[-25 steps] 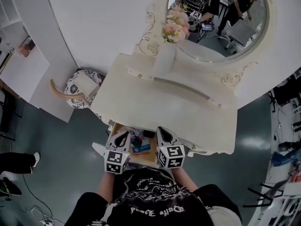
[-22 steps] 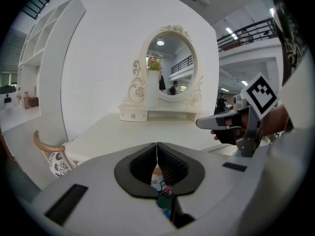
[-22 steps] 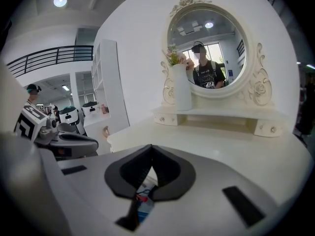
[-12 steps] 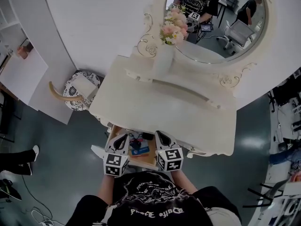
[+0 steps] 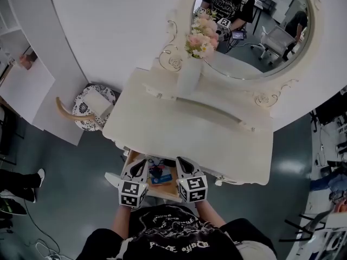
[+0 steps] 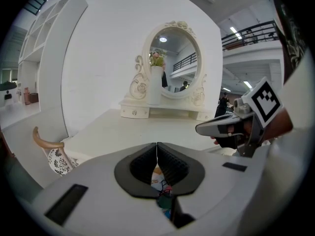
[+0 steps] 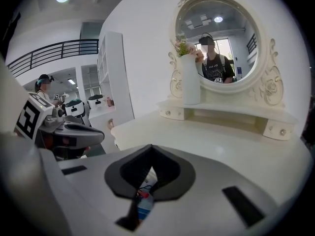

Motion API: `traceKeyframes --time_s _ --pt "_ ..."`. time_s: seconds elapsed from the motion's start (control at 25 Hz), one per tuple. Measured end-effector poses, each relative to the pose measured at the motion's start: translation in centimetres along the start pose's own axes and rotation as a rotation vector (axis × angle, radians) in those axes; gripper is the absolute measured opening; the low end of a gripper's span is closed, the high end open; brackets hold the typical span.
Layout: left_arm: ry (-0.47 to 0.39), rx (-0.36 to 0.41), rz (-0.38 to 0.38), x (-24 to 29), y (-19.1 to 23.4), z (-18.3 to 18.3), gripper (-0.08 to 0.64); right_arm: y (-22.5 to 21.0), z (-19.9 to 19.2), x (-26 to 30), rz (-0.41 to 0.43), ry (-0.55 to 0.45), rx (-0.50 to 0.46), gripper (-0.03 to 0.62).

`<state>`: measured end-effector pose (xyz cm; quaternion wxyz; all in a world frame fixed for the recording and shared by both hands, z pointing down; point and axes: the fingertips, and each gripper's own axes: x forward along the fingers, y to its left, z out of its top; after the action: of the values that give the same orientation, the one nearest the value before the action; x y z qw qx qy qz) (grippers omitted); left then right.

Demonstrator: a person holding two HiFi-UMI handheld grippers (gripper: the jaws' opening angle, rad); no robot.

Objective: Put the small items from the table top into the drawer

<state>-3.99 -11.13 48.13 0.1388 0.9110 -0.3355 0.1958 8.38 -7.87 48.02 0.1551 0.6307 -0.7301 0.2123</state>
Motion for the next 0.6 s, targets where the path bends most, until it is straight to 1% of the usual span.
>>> traceKeyframes --time_s 0.24,0.6 --pt "0.003 0.007 -0.006 1.0 0.5 0.8 0.015 -0.3 0.2 0.9 0.007 0.009 0.010 0.011" --pt "0.000 0.014 -0.015 2.0 0.8 1.6 0.015 -0.4 0.5 1.8 0.020 0.020 -0.001 0.011"
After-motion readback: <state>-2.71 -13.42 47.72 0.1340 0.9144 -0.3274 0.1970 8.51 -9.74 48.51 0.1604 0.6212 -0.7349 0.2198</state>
